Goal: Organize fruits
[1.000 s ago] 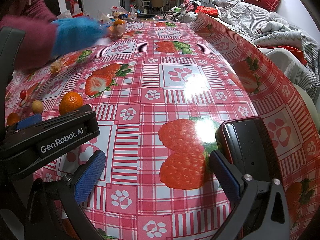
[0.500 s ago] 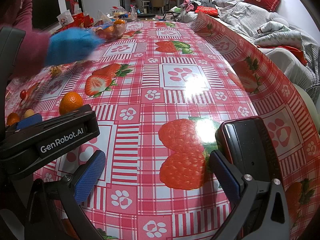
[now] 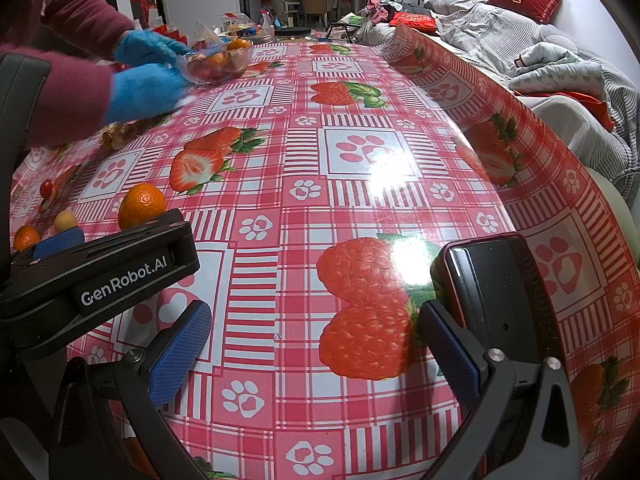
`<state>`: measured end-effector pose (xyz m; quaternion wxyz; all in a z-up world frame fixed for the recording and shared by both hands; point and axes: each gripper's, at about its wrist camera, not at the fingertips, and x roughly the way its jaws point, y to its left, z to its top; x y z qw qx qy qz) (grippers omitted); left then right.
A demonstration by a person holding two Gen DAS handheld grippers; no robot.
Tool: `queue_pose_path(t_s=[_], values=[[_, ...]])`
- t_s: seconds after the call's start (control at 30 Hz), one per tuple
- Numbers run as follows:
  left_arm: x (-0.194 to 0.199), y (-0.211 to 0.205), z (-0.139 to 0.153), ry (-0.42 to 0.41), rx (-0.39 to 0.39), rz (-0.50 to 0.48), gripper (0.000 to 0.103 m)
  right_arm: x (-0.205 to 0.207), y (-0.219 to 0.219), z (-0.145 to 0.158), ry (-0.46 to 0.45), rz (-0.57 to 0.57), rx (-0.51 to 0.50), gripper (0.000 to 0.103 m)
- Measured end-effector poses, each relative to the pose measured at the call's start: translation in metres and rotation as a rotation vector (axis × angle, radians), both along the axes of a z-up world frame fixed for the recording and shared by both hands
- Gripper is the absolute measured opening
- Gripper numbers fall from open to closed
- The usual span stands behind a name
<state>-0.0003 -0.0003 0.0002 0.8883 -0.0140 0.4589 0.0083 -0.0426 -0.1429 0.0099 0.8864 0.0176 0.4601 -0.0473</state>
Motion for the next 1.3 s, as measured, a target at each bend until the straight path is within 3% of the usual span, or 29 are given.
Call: queue_pose_path(t_s=[1.3], values=[[-0.0017,0.0007,-0.0004,0.000,0.000,0.000,0.103,-0.0003,-0.0001,-0.0001,0.000,0.000,0.000,0.103]])
